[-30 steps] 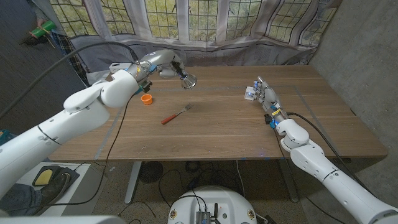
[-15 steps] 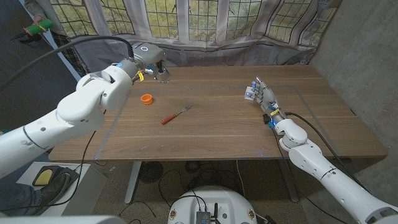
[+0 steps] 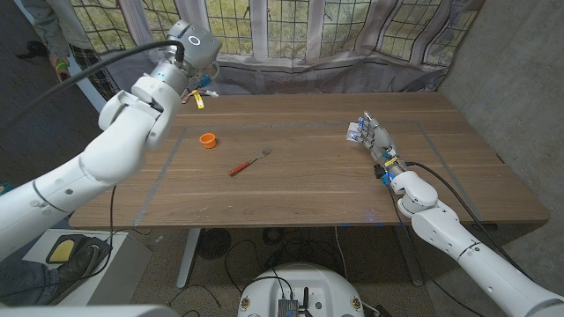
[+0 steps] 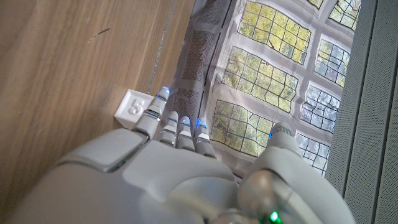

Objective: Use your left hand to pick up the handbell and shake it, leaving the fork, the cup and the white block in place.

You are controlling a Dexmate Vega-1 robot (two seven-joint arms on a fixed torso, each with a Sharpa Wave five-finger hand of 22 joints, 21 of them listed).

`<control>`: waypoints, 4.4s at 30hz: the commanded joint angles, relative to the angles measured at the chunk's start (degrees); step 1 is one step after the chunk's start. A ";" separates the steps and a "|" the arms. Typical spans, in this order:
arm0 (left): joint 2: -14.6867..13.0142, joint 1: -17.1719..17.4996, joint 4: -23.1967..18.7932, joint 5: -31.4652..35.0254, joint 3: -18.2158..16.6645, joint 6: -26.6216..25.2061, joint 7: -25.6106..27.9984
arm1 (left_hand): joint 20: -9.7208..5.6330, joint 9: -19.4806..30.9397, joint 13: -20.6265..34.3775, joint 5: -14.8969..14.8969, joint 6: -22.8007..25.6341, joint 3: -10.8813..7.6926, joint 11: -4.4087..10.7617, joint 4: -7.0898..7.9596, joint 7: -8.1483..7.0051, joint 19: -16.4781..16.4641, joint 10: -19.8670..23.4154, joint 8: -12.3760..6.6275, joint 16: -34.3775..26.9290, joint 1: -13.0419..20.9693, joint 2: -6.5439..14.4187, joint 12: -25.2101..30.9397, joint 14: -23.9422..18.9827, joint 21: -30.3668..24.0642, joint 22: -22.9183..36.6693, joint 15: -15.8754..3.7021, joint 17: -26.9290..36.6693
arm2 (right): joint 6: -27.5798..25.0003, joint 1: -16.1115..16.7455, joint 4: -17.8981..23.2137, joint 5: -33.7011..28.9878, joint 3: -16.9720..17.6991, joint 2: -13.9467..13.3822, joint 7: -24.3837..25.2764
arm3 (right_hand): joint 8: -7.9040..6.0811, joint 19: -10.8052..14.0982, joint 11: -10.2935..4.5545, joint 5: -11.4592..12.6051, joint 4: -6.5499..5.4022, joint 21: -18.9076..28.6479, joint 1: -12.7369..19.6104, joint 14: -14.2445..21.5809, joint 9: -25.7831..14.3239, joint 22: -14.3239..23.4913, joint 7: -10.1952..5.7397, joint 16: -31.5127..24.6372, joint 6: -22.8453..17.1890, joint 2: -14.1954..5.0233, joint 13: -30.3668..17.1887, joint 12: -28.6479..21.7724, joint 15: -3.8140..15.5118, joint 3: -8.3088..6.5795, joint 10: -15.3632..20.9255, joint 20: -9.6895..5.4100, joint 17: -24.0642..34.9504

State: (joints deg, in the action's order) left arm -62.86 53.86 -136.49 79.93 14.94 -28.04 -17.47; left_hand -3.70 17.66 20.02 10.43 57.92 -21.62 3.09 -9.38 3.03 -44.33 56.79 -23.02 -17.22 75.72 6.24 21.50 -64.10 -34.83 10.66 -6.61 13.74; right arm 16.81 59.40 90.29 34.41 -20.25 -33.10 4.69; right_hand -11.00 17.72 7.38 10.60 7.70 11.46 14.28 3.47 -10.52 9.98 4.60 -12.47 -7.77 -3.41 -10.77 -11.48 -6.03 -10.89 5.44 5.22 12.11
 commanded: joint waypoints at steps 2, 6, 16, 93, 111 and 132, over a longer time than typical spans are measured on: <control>5.40 0.62 1.30 -1.11 -2.48 6.19 -4.18 | -0.08 0.12 20.07 0.17 0.01 -0.71 1.49 0.18 -0.48 0.26 1.30 -0.44 -0.18 -0.44 0.18 1.33 -5.48 -0.36 0.13 -5.64 0.27 | -0.10 1.81 1.71 0.43 1.08 -1.08 0.78 | -0.05 0.30 0.33 -0.17 -0.14 -0.06 0.66 0.17 -0.20 0.11 0.46 0.17 0.00 0.02 -0.34 -0.03 -0.18 0.28 0.06 -0.11 0.29; 6.60 0.73 2.36 -9.10 -3.58 8.36 -3.90 | -0.08 0.07 20.10 0.19 0.01 -0.77 1.41 0.14 -0.26 0.31 1.35 -0.43 -0.13 -0.44 0.15 1.19 -5.48 -0.47 0.12 -5.64 0.25 | 0.46 2.01 2.18 -0.05 1.39 -1.28 1.09 | -0.06 0.37 0.27 -0.17 -0.15 -0.03 0.62 0.20 -0.20 0.11 0.40 0.16 -0.02 0.06 -0.34 -0.03 -0.10 0.31 0.08 -0.19 0.29; 9.24 1.12 5.49 -27.19 -3.74 12.27 1.01 | -0.04 0.17 20.24 0.20 -0.12 -0.89 1.26 0.17 -0.09 0.35 1.46 -0.46 -0.13 -0.54 0.19 0.91 -5.61 -0.77 0.12 -5.55 0.28 | 2.71 2.48 3.01 -1.65 2.09 -1.59 1.47 | -0.24 1.23 0.08 -0.17 -0.03 0.23 0.81 0.90 -0.20 0.08 0.63 -0.02 -0.54 0.12 -0.33 -0.23 0.03 0.29 0.73 -2.45 0.22; 0.57 -2.80 2.65 -9.40 8.32 4.00 2.13 | 0.17 0.44 21.69 0.26 -0.27 -1.57 0.87 0.10 0.02 1.33 1.99 -0.27 -0.07 -0.69 0.04 -0.94 -5.53 -3.08 0.05 -5.49 0.86 | 2.66 2.18 0.90 0.28 1.76 -1.39 -1.83 | -0.18 1.26 0.12 -0.17 -0.13 -0.02 0.77 1.01 -0.19 0.04 0.68 0.16 -1.04 0.05 -0.32 -0.09 -0.10 0.33 1.10 -1.77 0.21; 5.45 1.87 2.36 18.91 -5.99 -0.72 -1.08 | -0.18 0.15 21.92 0.19 -0.03 -1.60 1.52 0.20 -0.75 1.58 2.37 -0.17 -0.17 -1.03 0.02 -1.37 -5.69 -3.58 -0.02 -5.69 1.06 | 2.70 2.42 0.72 0.12 1.32 -1.28 -1.53 | -0.14 1.28 0.12 -0.17 -0.12 -0.04 0.77 1.06 -0.19 0.05 0.71 0.18 -1.00 0.08 -0.32 -0.07 -0.10 0.36 1.14 -1.69 0.21; 12.74 3.82 2.73 -26.38 -13.01 7.53 -0.42 | -0.41 0.32 22.04 0.26 0.04 -1.77 1.45 -0.01 -0.50 1.94 2.65 -0.27 -0.07 -1.01 -0.25 -1.98 -5.81 -4.18 0.00 -5.82 1.07 | 2.00 4.36 2.86 0.28 2.25 -2.41 -0.23 | -0.13 1.36 0.23 -0.17 -0.11 -0.04 0.80 1.03 -0.19 0.05 0.65 0.23 -1.05 0.10 -0.32 -0.04 -0.14 0.39 1.19 -1.61 0.20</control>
State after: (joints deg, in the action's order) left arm -54.38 56.05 -135.20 74.47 5.44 -22.69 -19.61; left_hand -3.99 17.66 20.02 10.43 57.91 -23.01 3.69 -9.42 2.41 -42.58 57.83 -23.20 -17.30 74.27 5.68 19.31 -64.34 -38.60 10.69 -6.85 14.84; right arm 19.30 63.01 92.54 34.69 -18.37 -35.11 3.80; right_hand -11.00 19.04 7.27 10.60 7.53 11.47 14.58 4.19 -10.52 9.88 5.22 -12.46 -8.38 -3.11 -10.77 -11.48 -6.14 -10.73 6.34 3.30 12.11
